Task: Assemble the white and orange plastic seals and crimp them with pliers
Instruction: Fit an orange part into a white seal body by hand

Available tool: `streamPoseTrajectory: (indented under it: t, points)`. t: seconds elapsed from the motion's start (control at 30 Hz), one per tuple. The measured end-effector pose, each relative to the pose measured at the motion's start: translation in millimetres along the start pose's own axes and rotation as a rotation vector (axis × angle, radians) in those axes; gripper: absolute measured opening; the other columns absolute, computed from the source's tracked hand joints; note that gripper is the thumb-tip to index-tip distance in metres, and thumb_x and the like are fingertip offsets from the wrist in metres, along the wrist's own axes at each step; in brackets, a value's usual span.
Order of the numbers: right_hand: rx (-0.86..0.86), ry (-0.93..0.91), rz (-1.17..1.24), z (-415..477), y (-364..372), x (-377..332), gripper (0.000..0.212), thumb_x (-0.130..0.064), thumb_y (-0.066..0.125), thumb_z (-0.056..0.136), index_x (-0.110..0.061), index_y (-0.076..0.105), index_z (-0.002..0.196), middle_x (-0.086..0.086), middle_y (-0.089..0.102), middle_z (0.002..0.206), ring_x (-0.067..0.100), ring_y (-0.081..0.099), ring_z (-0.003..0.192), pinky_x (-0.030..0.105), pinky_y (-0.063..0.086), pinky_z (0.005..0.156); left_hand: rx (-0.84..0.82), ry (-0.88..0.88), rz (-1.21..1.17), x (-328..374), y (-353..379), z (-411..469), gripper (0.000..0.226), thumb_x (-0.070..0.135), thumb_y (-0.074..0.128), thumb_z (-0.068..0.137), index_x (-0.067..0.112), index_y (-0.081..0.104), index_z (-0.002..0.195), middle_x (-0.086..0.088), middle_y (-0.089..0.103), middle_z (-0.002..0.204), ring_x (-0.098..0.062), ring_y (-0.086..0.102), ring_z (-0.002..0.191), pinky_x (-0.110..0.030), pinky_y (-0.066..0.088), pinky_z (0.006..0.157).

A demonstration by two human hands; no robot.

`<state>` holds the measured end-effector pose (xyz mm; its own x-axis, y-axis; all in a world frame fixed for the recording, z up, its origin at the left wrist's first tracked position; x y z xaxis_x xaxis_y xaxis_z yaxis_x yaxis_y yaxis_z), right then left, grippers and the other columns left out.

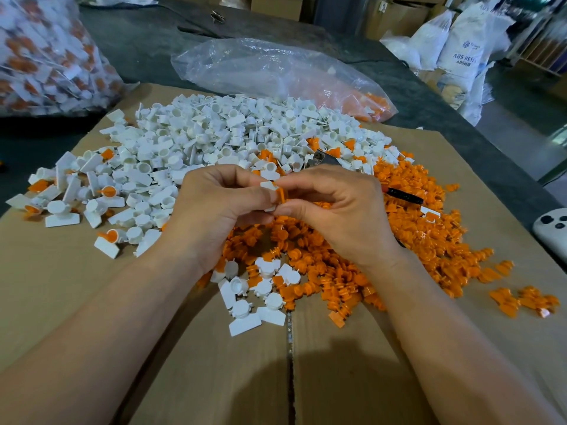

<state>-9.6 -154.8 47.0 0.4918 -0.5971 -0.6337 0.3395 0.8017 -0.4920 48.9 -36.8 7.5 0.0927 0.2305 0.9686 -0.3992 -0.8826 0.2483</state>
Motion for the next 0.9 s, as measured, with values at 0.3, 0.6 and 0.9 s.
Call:
streamPoseTrajectory:
  t: [0.3, 0.6, 0.9]
  points:
    - [0.013, -0.043, -0.059, 0.4, -2.2, -2.5, 0.025, -0.01, 0.073, 0.071, -0.004, 0.07, 0.095, -0.001, 0.065, 0.084, 0.013, 0.065, 0.077, 0.033, 0.055, 0.07, 0.006, -0.003, 0.005, 0.8, 1.5, -1.7, 0.012, 0.008, 0.07, 0.047, 0.005, 0.063, 0.057, -0.006, 0.064, 0.053, -0.015, 0.062, 0.048, -0.018, 0.05, 0.046]
    - [0.011, -0.029, -0.055, -0.2, -1.9, -3.3, 0.024, -0.013, 0.072, 0.072, -0.009, 0.069, 0.096, -0.002, 0.066, 0.084, 0.013, 0.066, 0.077, 0.032, 0.056, 0.07, 0.014, -0.003, 0.043, 0.4, 0.2, -0.8, 0.019, -0.008, 0.068, 0.067, 0.007, 0.063, 0.056, -0.005, 0.063, 0.051, -0.013, 0.06, 0.044, -0.018, 0.049, 0.044]
    - [-0.016, 0.014, -0.038, 0.0, 0.0, -0.1, 0.026, -0.01, 0.071, 0.074, -0.011, 0.068, 0.1, -0.003, 0.066, 0.088, 0.014, 0.067, 0.082, 0.036, 0.056, 0.073, 0.024, 0.005, 0.048, 1.4, -1.6, -0.4, 0.019, -0.008, 0.069, 0.066, 0.008, 0.064, 0.056, -0.005, 0.064, 0.052, -0.014, 0.061, 0.046, -0.019, 0.049, 0.045]
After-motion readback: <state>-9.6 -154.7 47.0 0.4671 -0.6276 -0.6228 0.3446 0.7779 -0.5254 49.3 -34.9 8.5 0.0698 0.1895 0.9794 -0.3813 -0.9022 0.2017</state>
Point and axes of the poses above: each hand's wrist, its own z-axis towards the middle knuckle, its own y-axis out of the palm, x = y × z, the point moved 7 cm from there along z, towards the middle knuckle
